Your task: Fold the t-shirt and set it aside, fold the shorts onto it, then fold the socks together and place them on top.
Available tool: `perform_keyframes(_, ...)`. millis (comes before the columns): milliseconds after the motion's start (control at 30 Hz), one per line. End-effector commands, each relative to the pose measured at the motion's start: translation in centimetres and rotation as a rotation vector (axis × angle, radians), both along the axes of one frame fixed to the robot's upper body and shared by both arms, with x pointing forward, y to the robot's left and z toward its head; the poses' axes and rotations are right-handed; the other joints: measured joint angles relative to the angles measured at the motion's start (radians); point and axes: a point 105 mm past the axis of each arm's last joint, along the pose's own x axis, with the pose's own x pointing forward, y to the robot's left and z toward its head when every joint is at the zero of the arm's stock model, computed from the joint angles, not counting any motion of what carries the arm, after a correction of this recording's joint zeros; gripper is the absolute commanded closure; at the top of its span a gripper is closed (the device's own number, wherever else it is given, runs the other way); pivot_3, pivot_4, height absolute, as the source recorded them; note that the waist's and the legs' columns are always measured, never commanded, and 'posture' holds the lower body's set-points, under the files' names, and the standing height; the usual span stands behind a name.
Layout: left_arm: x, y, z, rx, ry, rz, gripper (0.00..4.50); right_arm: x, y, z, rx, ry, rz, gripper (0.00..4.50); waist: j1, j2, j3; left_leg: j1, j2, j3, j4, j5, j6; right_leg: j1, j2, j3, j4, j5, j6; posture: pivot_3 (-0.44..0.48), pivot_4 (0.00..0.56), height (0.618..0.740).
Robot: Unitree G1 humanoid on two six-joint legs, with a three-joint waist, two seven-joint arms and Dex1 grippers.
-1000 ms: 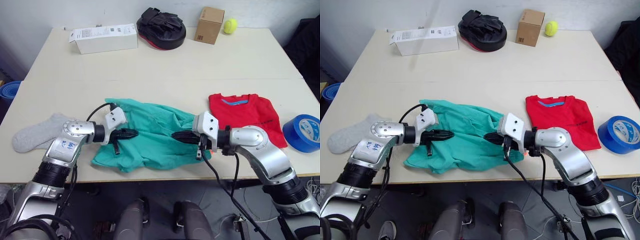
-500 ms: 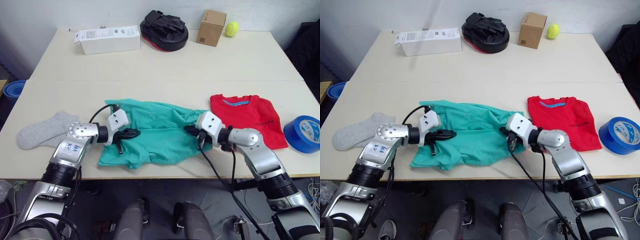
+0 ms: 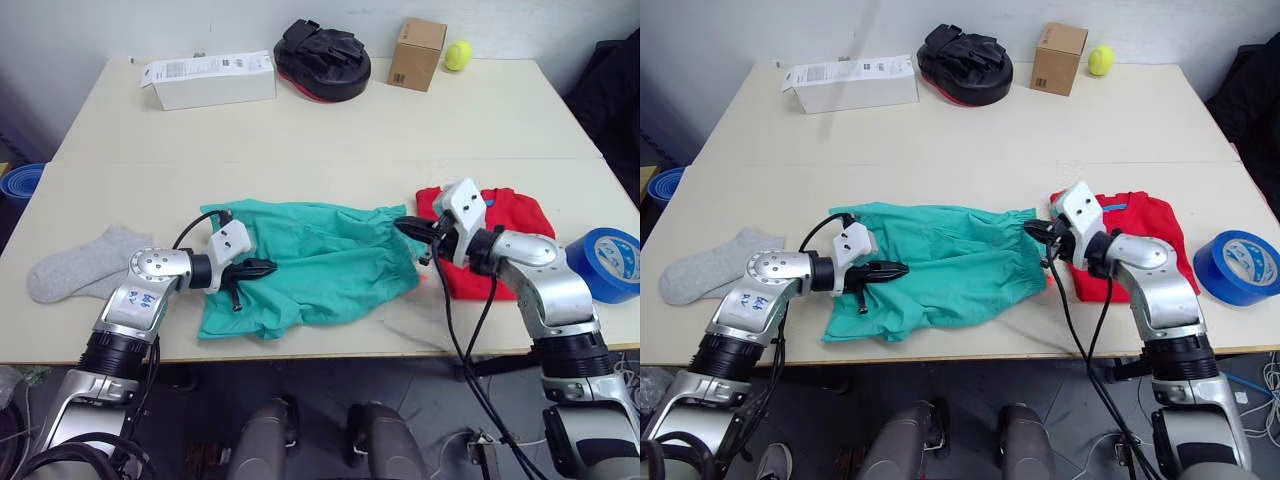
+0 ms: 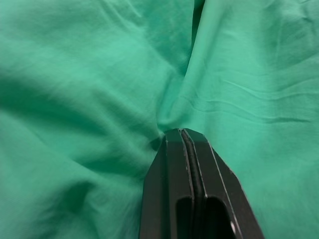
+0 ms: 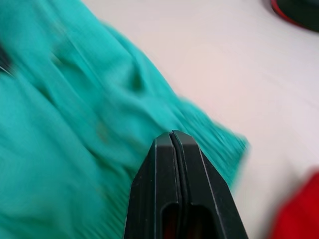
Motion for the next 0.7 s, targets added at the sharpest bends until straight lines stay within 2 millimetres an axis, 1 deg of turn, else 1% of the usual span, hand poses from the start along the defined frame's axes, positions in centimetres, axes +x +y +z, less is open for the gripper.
perform_keyframes(33,-0.2,-0.1,-0.6,0.008,0.021,0.003,4.49,-2.0,3.0,3.0,0.085,-0.031,0.116,4.50,0.000,0.000,0.000,0.000,0.000,0.000,0.000,0.000,0.000,0.000,0.000,0.000,0.000,0.000,0.000,0.000,0.150,0.740)
perform_keyframes(100,-0.2,-0.2,-0.5,0.005,0.019,0.002,4.49,-2.6,4.4,2.2,0.017,-0.052,0.154,4.50,0.000,0.000,0.000,0.000,0.000,0.000,0.000,0.000,0.000,0.000,0.000,0.000,0.000,0.000,0.000,0.000,0.150,0.740)
perform_keyframes(133,-0.2,-0.2,-0.5,0.004,0.018,0.000,4.49,-2.6,5.0,1.2,-0.040,-0.062,0.160,4.50,0.000,0.000,0.000,0.000,0.000,0.000,-0.001,0.000,0.000,0.000,0.000,0.000,-0.001,0.000,0.000,0.000,0.150,0.740)
perform_keyframes(200,-0.2,-0.4,-0.2,-0.002,0.013,-0.004,4.49,-1.6,6.1,-1.8,-0.213,-0.103,0.130,4.50,0.000,0.000,0.000,0.000,0.000,0.000,-0.001,-0.001,0.000,-0.001,0.000,0.000,-0.002,0.000,0.000,0.000,0.150,0.740)
perform_keyframes(267,-0.2,-0.5,-0.1,-0.004,0.011,-0.006,4.49,-0.6,6.3,-4.1,-0.377,-0.163,0.095,4.50,0.000,0.000,0.000,0.000,0.000,0.001,-0.001,0.000,0.000,-0.001,0.000,0.000,-0.003,0.000,0.000,0.000,0.150,0.740)
perform_keyframes(300,-0.2,-0.5,-0.1,-0.004,0.010,-0.006,4.49,0.3,5.9,-5.0,-0.445,-0.187,0.055,4.50,0.000,0.000,0.000,0.000,0.000,0.002,-0.001,0.000,-0.001,-0.001,0.000,0.000,-0.002,0.000,0.000,0.000,0.150,0.740)
perform_keyframes(333,-0.2,-0.4,0.0,-0.005,0.010,-0.007,4.49,1.1,5.5,-5.4,-0.476,-0.204,0.009,4.50,0.001,0.000,0.000,0.000,-0.001,0.002,-0.002,0.001,-0.003,-0.001,0.000,0.001,-0.002,0.000,0.000,0.000,0.150,0.740)
perform_keyframes(367,-0.2,-0.4,0.0,-0.005,0.009,-0.006,4.49,2.2,4.8,-5.0,-0.442,-0.212,-0.070,4.50,0.000,0.000,0.000,-0.001,-0.001,0.002,-0.002,0.002,-0.004,-0.002,0.000,0.001,-0.002,0.000,0.000,0.000,0.150,0.740)
perform_keyframes(400,-0.2,-0.4,0.0,-0.004,0.008,-0.006,4.49,3.2,3.9,-4.2,-0.365,-0.195,-0.155,4.50,0.000,0.000,0.000,-0.001,-0.001,0.002,-0.002,0.002,-0.004,-0.002,0.000,0.001,-0.002,0.000,0.000,0.000,0.150,0.740)
perform_keyframes(433,-0.3,-0.4,0.0,-0.004,0.007,-0.007,4.49,3.8,2.9,-3.2,-0.260,-0.162,-0.223,4.50,-0.001,0.000,0.000,-0.001,-0.001,0.003,-0.002,0.002,-0.004,-0.002,0.000,0.001,-0.002,0.000,0.000,0.000,0.150,0.740)
perform_keyframes(500,-0.4,-0.2,0.1,-0.003,0.007,-0.005,4.49,4.7,0.7,-2.4,-0.121,-0.092,-0.323,4.50,0.000,0.000,0.000,-0.001,-0.001,0.002,-0.002,0.003,-0.005,-0.002,0.000,0.001,-0.001,0.000,0.000,0.000,0.150,0.740)
perform_keyframes(600,-0.5,0.1,-0.1,0.000,0.010,0.005,4.49,6.0,-3.3,-2.4,0.010,0.016,-0.494,4.50,0.000,0.000,0.000,-0.001,-0.001,0.001,-0.002,0.003,-0.005,-0.001,0.000,0.000,-0.001,0.000,0.000,0.000,0.150,0.740)
perform_keyframes(667,-0.5,0.3,-0.2,0.001,0.011,0.010,4.49,6.6,-4.8,-2.7,0.098,0.101,-0.560,4.50,-0.002,0.000,0.000,-0.001,-0.001,0.001,-0.002,0.003,-0.005,-0.001,0.000,0.000,-0.002,0.000,0.000,0.000,0.150,0.740)
perform_keyframes(700,-0.6,0.3,-0.2,0.001,0.012,0.011,4.49,6.8,-4.9,-3.0,0.103,0.121,-0.568,4.50,-0.003,0.000,0.000,-0.001,-0.001,0.001,-0.003,0.003,-0.005,-0.001,0.000,0.000,-0.002,0.000,0.000,0.000,0.150,0.740)
